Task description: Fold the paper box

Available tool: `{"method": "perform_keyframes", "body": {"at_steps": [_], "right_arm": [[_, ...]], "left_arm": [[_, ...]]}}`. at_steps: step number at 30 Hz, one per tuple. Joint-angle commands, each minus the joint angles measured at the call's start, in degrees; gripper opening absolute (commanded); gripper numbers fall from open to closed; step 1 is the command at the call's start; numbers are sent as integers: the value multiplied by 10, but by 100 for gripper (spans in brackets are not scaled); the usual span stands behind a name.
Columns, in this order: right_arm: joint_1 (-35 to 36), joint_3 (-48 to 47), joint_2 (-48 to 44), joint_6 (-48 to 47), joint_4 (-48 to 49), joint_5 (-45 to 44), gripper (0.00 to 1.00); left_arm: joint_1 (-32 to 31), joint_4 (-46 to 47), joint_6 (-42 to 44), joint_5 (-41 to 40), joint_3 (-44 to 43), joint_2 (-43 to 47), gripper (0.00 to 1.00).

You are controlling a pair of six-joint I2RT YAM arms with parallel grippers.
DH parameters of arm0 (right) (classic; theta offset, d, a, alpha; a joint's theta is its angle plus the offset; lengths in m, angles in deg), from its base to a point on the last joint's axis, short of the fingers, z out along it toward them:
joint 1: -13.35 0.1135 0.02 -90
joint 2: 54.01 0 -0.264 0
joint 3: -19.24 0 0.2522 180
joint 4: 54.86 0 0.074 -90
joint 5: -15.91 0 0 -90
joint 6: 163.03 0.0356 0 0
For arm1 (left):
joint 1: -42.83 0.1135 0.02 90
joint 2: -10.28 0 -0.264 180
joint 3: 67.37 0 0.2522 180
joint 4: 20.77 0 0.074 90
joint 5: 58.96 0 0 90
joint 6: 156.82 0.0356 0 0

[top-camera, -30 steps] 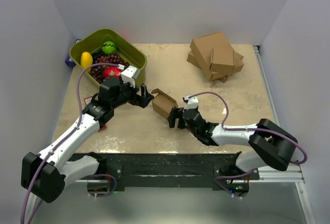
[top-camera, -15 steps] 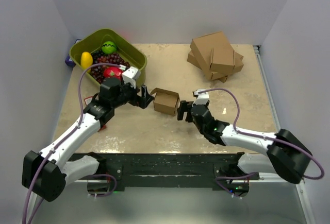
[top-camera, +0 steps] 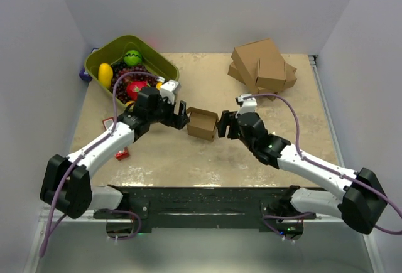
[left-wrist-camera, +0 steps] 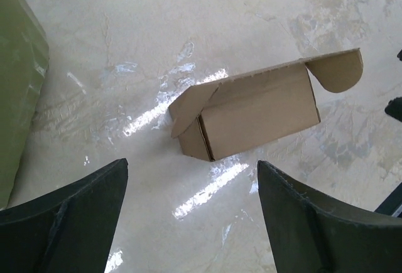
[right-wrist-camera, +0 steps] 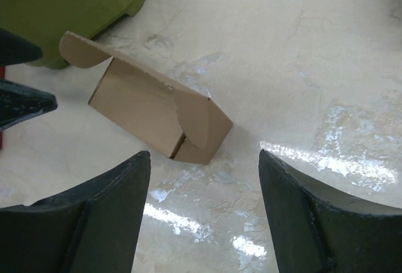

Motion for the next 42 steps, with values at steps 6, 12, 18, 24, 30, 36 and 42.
{"method": "perform_keyframes", "body": {"at_steps": [6,12,18,24,30,36,42], "right_arm": [[1,-74,68,-4,-33,39,64],[0,-78,78,6,-35,28,55],[0,-88,86,-1,-33,14,48],[0,-102,106,-12,-34,5,40],[-1,-122,134,-10,-49,0,29],[0,-137,144,2,-64,-4,17],[0,-162,156,20,-85,-10,9]], "left_arm": [[1,25,12,-3,-50,-60,84],[-6,32,12,7,-69,-99,79],[-8,44,10,13,-69,-110,71],[-8,55,4,28,-69,-124,60],[-8,65,-1,41,-63,-124,52],[-12,68,-3,51,-61,-128,39],[-25,63,0,49,-59,-133,33]]}}
